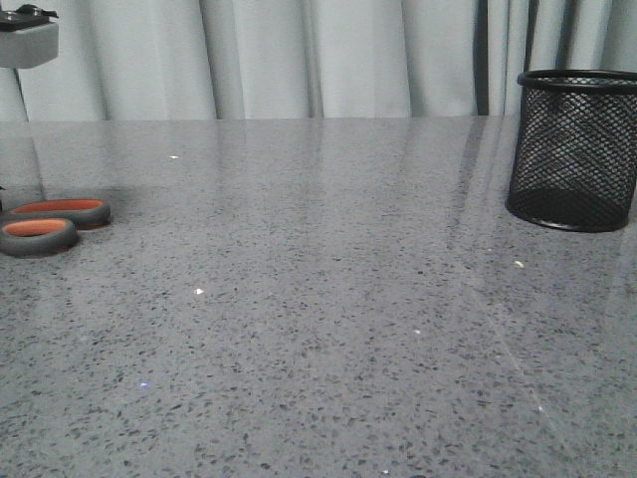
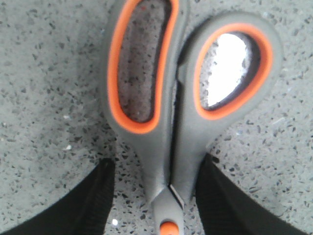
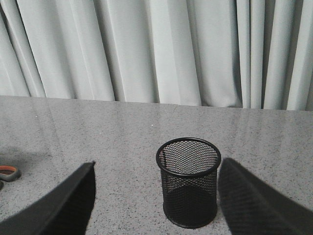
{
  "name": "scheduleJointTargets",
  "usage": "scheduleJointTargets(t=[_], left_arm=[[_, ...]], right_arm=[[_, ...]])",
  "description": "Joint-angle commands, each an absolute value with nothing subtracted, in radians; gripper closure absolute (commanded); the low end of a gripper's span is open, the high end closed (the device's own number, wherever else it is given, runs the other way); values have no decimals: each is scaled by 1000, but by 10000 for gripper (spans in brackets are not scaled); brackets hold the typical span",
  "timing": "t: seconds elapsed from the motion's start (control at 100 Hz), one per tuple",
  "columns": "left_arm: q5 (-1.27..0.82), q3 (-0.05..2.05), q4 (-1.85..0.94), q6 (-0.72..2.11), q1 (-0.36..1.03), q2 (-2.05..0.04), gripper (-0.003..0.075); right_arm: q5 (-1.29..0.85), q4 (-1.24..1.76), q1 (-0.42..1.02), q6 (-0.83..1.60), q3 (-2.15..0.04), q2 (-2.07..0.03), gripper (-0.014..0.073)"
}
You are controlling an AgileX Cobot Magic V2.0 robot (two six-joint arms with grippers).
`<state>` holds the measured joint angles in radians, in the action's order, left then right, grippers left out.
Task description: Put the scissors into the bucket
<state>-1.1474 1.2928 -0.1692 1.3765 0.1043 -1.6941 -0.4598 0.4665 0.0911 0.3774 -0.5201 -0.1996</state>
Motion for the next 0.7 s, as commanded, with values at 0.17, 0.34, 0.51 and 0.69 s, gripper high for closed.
scheduleJointTargets(t=[0.17,0.34,0.51,0.69], left_arm=[[-1204,1309,-283,1375,103,-1692,362],[-1253,1309,-304,1375,103,-1692,365],[-1272,1309,-304,1375,103,-1692,432],[-1272,1309,-304,1375,103,-1688,562]], right_arm=[[-376,481,91,388,-553,-222,116],[-374,481,91,388,-553,-222,116],[-364,481,91,388,-553,-222,116],[-362,481,91,388,-553,-222,116]])
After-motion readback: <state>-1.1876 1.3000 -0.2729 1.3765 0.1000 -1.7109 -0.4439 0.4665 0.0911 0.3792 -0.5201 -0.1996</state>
